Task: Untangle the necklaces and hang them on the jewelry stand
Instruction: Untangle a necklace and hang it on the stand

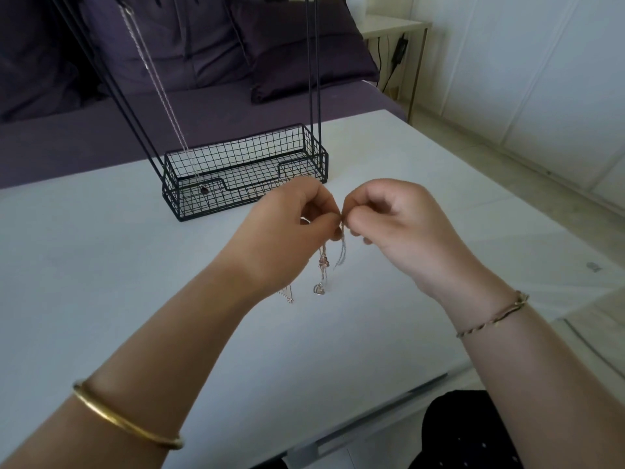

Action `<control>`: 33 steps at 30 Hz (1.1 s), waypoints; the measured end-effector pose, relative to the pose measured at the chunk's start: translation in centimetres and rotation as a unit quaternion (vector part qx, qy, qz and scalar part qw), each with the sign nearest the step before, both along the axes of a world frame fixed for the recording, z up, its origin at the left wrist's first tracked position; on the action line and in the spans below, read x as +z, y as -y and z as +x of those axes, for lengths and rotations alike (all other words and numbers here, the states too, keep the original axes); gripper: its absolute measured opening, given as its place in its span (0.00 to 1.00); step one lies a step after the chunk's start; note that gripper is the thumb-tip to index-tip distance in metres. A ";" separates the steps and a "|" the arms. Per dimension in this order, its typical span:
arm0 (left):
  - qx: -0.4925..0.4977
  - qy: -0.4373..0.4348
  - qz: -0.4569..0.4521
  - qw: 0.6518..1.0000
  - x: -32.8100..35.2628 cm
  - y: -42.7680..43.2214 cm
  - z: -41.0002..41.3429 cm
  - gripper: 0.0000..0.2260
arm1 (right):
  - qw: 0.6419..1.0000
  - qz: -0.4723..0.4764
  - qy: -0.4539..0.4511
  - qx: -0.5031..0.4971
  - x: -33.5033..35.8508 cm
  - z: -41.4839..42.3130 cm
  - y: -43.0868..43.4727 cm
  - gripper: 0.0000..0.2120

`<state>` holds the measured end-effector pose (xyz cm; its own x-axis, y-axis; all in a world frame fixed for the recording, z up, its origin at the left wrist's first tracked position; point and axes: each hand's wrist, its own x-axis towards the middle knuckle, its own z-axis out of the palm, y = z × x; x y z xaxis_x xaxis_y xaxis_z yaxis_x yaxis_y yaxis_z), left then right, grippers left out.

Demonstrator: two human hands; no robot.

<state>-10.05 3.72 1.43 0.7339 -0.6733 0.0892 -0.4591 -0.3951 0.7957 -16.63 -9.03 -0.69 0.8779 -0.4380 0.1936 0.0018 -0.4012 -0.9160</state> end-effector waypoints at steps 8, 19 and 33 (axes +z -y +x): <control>0.019 -0.019 -0.049 0.998 0.2 -0.4 0.1 0.06 | 0.914 0.389 -0.104 0.046 0.4 0.3 0.2 0.08; 0.016 0.139 -0.005 0.990 0.8 -0.3 -0.8 0.05 | 0.950 0.300 -0.088 0.023 0.6 0.0 0.1 0.10; -0.023 0.282 0.133 0.950 1.9 0.7 -1.2 0.08 | 0.975 0.193 -0.113 -0.013 0.5 -0.2 0.2 0.11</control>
